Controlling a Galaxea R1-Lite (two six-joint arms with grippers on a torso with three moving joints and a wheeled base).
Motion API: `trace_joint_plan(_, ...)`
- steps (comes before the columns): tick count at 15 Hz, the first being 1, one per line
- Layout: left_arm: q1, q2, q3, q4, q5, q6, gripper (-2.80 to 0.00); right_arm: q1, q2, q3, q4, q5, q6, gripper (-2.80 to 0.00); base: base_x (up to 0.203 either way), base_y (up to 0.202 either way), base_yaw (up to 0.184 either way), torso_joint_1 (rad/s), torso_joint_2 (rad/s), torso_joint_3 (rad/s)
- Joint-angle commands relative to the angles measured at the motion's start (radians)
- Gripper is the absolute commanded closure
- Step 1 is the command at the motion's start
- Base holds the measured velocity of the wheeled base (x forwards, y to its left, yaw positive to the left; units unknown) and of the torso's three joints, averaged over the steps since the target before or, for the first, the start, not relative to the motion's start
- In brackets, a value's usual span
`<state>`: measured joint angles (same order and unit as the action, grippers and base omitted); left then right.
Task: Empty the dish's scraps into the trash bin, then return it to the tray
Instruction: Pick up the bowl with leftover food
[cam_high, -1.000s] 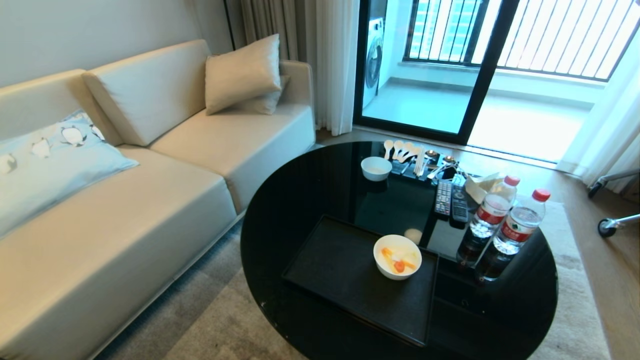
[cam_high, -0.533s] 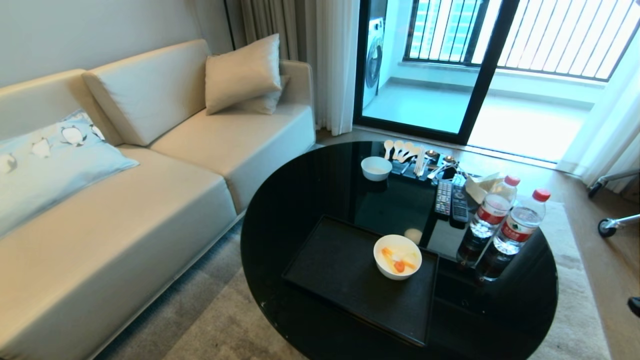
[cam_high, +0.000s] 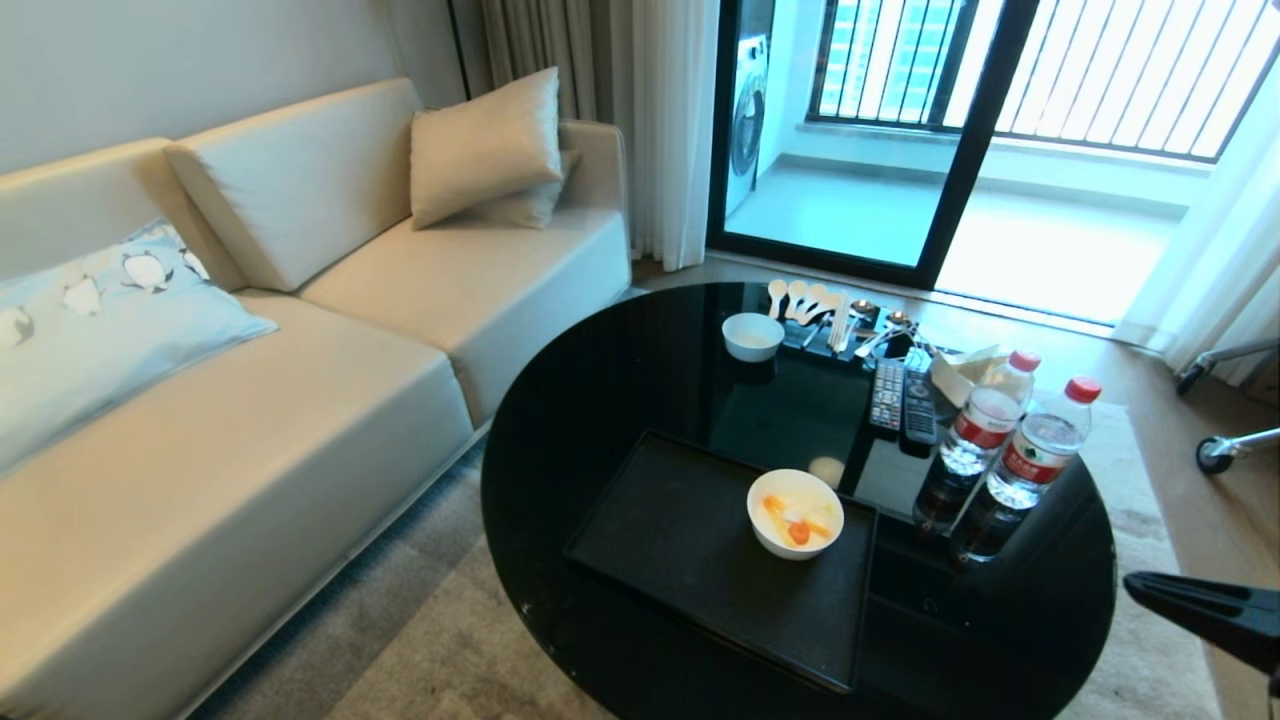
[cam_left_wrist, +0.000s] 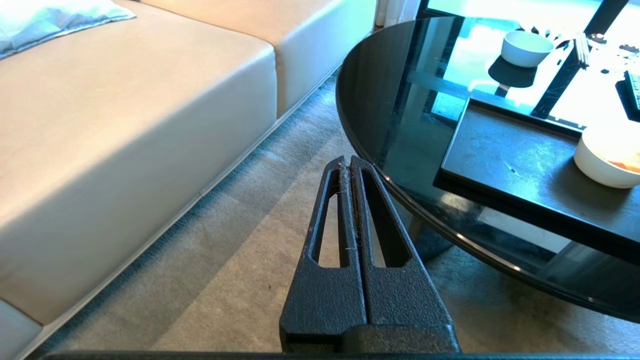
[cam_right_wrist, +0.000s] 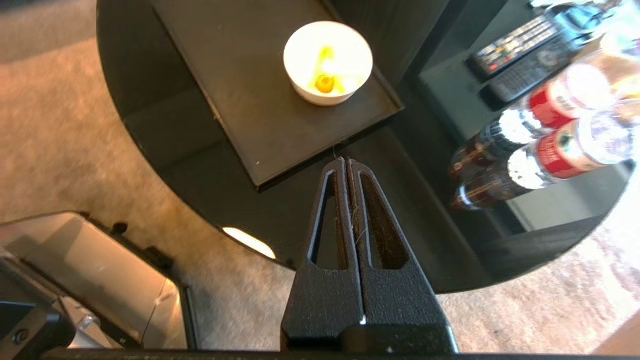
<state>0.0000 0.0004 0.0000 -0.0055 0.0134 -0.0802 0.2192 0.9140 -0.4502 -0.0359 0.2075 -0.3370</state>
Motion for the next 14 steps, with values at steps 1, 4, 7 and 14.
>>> trace_joint_plan(1,0.000,0.000,0.000,-0.001,0.000,-0.001,0.00,0.017,0.110,0.002,-0.018,0.001,-0.002,0.00,0.000,0.000,0.000,0.000,0.00,0.000)
trace_joint_plan(4,0.000,0.000,0.000,-0.001,0.000,-0.001,0.00,0.032,0.235,-0.002,-0.069,0.001,-0.002,0.00,0.000,0.000,0.000,0.000,0.00,0.000)
trace_joint_plan(7,0.000,0.000,0.000,-0.001,0.000,-0.001,0.00,0.041,0.392,-0.041,-0.094,0.001,0.000,0.00,0.000,0.000,0.000,0.000,0.00,0.000)
trace_joint_plan(14,0.000,0.000,0.000,-0.001,0.000,-0.001,0.00,0.072,0.673,-0.356,0.028,-0.002,0.143,0.00,0.000,0.000,0.000,0.000,0.00,0.000)
